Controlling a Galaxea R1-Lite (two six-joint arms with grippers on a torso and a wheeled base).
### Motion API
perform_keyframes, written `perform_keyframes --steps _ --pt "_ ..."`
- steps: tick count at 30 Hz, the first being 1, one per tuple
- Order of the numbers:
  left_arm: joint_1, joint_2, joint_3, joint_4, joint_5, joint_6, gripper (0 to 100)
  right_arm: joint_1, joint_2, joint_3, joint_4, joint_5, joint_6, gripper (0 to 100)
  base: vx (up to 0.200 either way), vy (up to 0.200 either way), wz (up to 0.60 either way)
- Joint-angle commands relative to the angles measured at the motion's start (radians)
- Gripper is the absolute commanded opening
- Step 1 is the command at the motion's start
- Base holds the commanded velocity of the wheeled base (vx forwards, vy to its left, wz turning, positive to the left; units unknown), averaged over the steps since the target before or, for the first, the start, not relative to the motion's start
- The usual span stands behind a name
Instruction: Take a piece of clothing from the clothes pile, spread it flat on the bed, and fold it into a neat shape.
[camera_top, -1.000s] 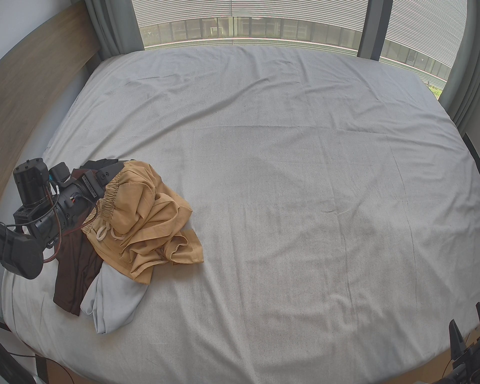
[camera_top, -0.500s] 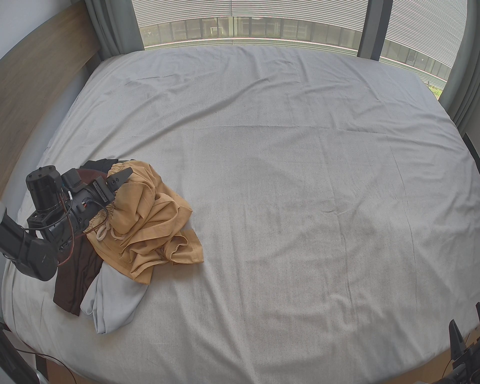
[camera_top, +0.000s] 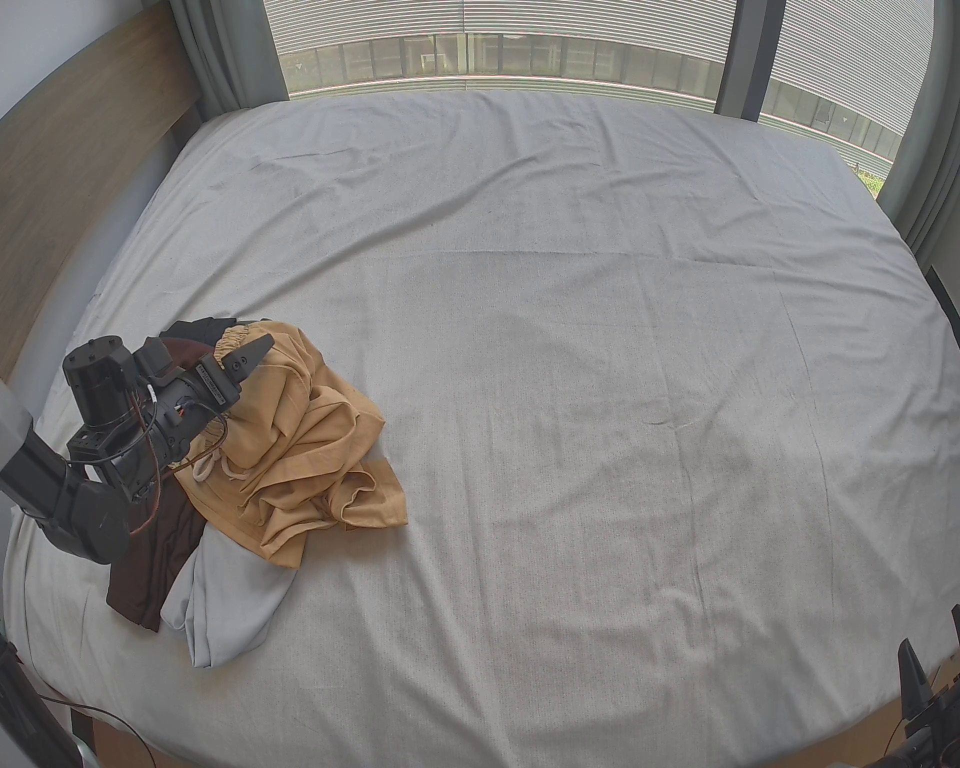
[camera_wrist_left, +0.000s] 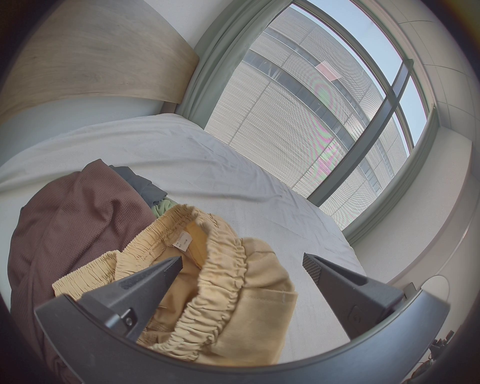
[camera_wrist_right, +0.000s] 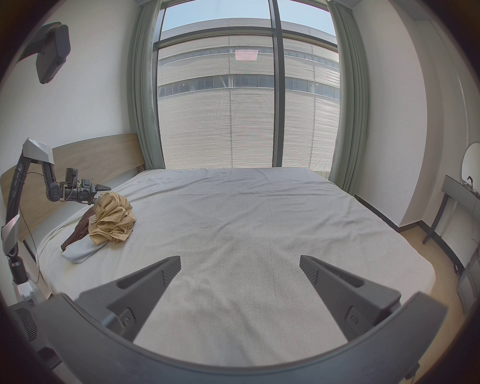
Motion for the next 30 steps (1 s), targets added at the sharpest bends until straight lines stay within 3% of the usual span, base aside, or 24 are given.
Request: perform_keyframes --steps 1,4,5,20,30 --pt "-0.010 0.008 0.007 -0.001 0.000 -0.001 100 0.000 -0.016 0.018 -0.001 -0.001 0.000 100 0.000 0.000 0.00" --pt "-0.010 0.011 0.007 -0.001 0.000 -0.001 100 0.000 -0.016 0.018 -0.001 -0.001 0.000 100 0.000 0.000 0.00" --pt "-0.010 0.011 0.007 -0.003 0.000 -0.001 0 0.000 -0.016 0.018 -0.001 -0.001 0.001 100 0.000 0.000 0.00" --pt "-0.013 0.011 0.004 -0.033 0.000 -0.011 0 0.000 -0.016 0.018 -0.001 -0.001 0.001 100 0.000 0.000 0.00" --pt "-0.081 -0.061 0.009 -0.087 -0.001 -0.085 0 0.000 -0.016 0.018 -0.001 -0.001 0.004 100 0.000 0.000 0.00"
